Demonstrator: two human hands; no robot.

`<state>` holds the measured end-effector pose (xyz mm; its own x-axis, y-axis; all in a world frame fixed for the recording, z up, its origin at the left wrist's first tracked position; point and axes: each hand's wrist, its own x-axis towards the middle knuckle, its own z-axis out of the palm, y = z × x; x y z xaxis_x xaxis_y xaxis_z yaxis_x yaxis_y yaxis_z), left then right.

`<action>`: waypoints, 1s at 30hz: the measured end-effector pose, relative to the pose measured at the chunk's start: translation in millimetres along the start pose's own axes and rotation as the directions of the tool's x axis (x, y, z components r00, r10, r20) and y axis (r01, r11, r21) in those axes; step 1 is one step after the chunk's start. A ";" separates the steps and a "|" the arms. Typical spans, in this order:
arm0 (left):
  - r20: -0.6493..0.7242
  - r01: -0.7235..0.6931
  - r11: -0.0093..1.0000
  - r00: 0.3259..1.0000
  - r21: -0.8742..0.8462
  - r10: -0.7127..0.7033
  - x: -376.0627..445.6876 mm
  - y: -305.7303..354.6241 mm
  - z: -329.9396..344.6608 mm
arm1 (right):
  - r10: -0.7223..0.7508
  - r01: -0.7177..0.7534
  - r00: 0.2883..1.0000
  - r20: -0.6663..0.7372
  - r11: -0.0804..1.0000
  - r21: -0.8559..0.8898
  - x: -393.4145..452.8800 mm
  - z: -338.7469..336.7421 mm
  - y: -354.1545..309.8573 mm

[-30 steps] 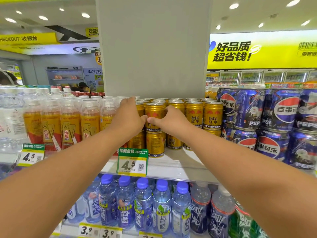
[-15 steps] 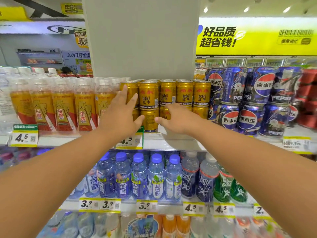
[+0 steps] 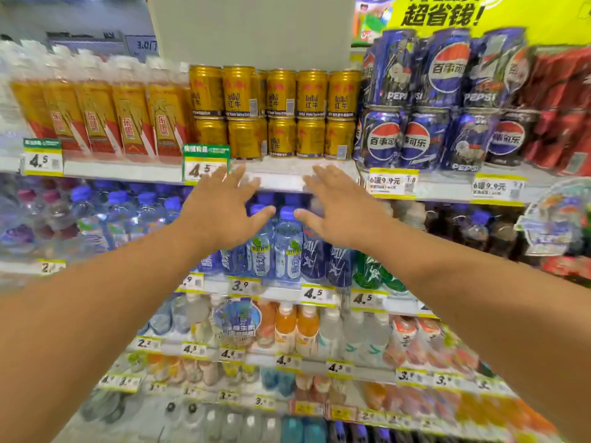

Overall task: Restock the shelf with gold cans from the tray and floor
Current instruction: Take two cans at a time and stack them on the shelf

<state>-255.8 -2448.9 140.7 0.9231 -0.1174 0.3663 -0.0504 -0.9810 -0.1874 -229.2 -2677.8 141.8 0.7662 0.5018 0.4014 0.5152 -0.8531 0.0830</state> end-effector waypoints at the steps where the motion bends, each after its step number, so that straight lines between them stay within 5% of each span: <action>1: 0.019 0.007 1.000 1.000 -0.002 -0.007 -9.9 8.9 7.0 | -0.013 0.013 1.000 0.008 1.000 -0.001 -11.5 7.0 2.9; 16: 0.219 -0.059 0.989 0.972 -0.138 0.089 -92.6 82.8 143.6 | 0.019 -0.045 0.990 0.137 0.981 0.190 -134.7 151.4 0.7; 22: 0.189 -0.096 0.964 0.971 -0.247 0.145 -130.3 104.3 229.7 | 0.013 -0.041 0.980 0.198 0.989 0.139 -168.3 230.9 -11.2; 26: 0.338 -0.098 0.978 0.928 -0.183 0.156 -162.7 126.4 307.5 | 0.042 -0.101 0.952 0.303 0.978 0.184 -210.9 301.8 -17.4; 30: 0.336 -0.102 0.959 0.923 -0.264 0.190 -205.0 150.0 396.3 | 0.089 -0.180 0.926 0.368 0.958 0.223 -256.7 386.7 -23.0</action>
<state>-301.5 -2510.8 -323.7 0.9700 -0.2431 -0.0038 -0.2429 -0.9698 0.0234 -289.2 -2731.7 -315.9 0.8962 0.4414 0.0437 0.4410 -0.8758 -0.1961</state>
